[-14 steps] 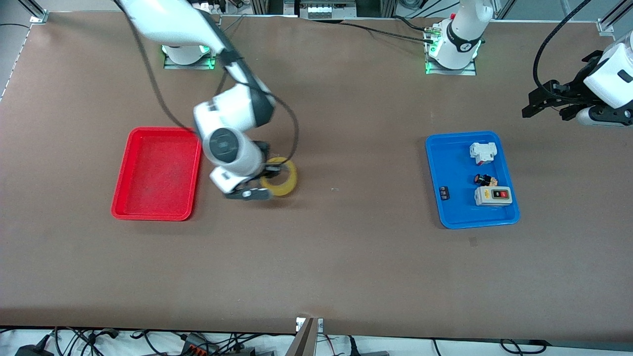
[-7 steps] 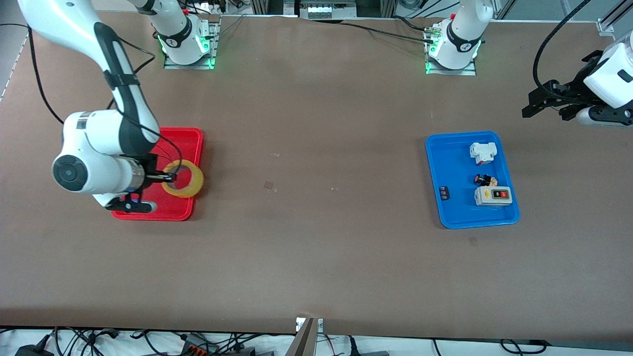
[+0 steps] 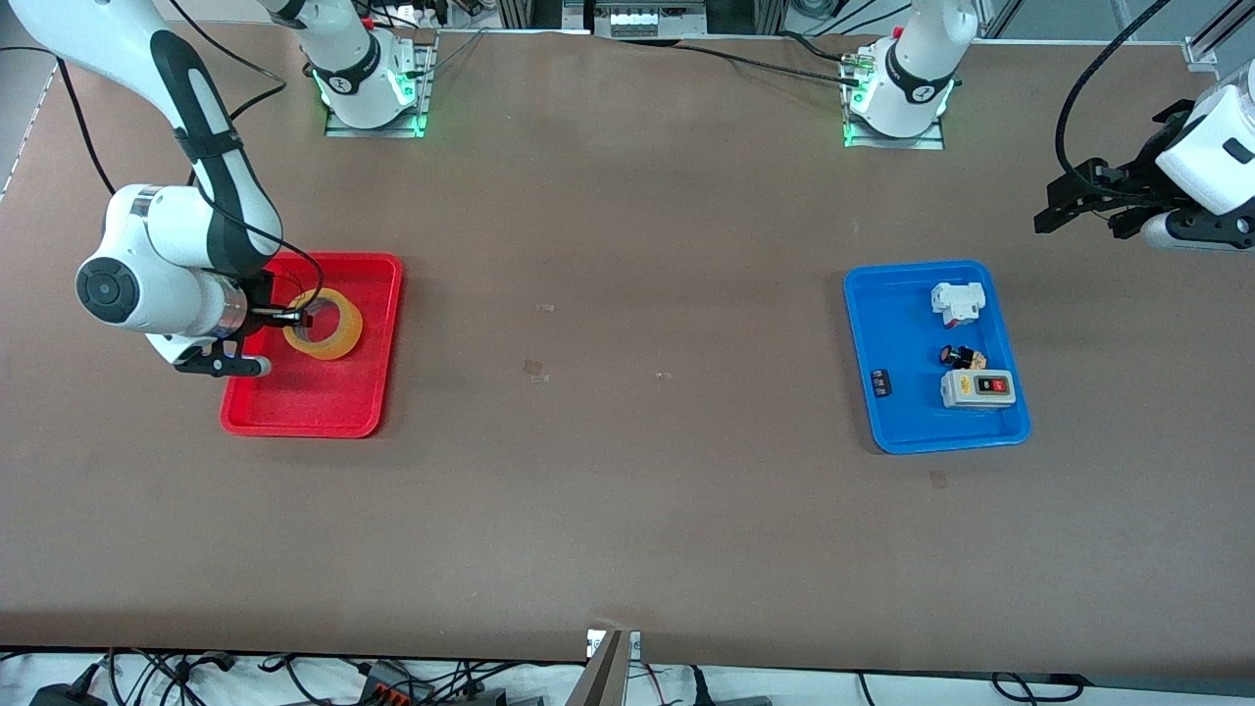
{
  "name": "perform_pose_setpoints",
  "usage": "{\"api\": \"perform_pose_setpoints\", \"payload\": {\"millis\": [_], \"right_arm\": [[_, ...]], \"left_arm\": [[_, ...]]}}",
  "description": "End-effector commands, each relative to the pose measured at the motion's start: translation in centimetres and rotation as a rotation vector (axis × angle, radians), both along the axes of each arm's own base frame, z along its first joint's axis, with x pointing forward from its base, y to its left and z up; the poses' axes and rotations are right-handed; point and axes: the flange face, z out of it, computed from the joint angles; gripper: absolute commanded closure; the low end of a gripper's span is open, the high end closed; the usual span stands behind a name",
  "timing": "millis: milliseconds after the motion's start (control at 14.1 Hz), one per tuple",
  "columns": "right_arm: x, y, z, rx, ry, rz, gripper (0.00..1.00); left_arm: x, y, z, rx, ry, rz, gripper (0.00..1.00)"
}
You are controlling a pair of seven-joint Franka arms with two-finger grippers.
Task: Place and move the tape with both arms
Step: 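Move the tape with the right gripper into the red tray and release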
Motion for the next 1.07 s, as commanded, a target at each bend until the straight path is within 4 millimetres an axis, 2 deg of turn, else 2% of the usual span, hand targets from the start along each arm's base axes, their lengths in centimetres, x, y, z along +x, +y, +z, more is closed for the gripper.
{"api": "perform_pose_setpoints", "payload": {"millis": [0, 142, 284, 355, 426, 497, 568, 639, 781, 852, 995], "right_arm": [[-0.6, 0.0, 0.7, 0.004, -0.052, 0.035, 0.99], [-0.2, -0.1, 0.4, -0.007, -0.071, 0.047, 0.98], [-0.1, -0.1, 0.3, -0.01, -0.085, 0.046, 0.92], [-0.1, -0.2, -0.2, -0.01, -0.08, 0.043, 0.81], [-0.1, -0.4, -0.3, -0.014, -0.079, 0.032, 0.38], [0.1, -0.3, 0.0, -0.016, -0.085, 0.029, 0.0], [0.4, -0.1, 0.8, -0.016, -0.094, 0.035, 0.0], [0.7, -0.1, 2.4, -0.016, -0.108, 0.034, 0.0], [2.4, 0.3, 7.6, -0.02, -0.114, 0.044, 0.0], [3.6, 0.5, 11.2, -0.019, -0.098, 0.042, 0.0], [6.0, 0.8, 19.6, -0.012, -0.067, 0.039, 0.0]], "left_arm": [[0.1, 0.0, 0.3, 0.024, 0.007, -0.012, 0.0], [0.1, 0.0, 0.2, 0.024, 0.008, -0.012, 0.0], [0.1, -0.3, 0.2, 0.025, 0.008, -0.013, 0.0], [0.1, -0.3, 0.3, 0.025, 0.007, -0.009, 0.0], [0.1, -0.1, 0.3, 0.025, 0.007, -0.006, 0.0], [0.2, 0.0, 0.2, 0.025, 0.008, -0.003, 0.0], [0.1, 0.0, 0.4, 0.025, 0.005, -0.002, 0.0], [0.1, 0.0, 0.4, 0.025, 0.004, 0.001, 0.0], [0.1, -0.2, 0.4, 0.026, 0.004, 0.001, 0.0], [0.0, -0.2, 0.5, 0.026, 0.005, 0.001, 0.0], [0.0, -0.5, 0.8, 0.026, 0.004, -0.001, 0.0]]}}
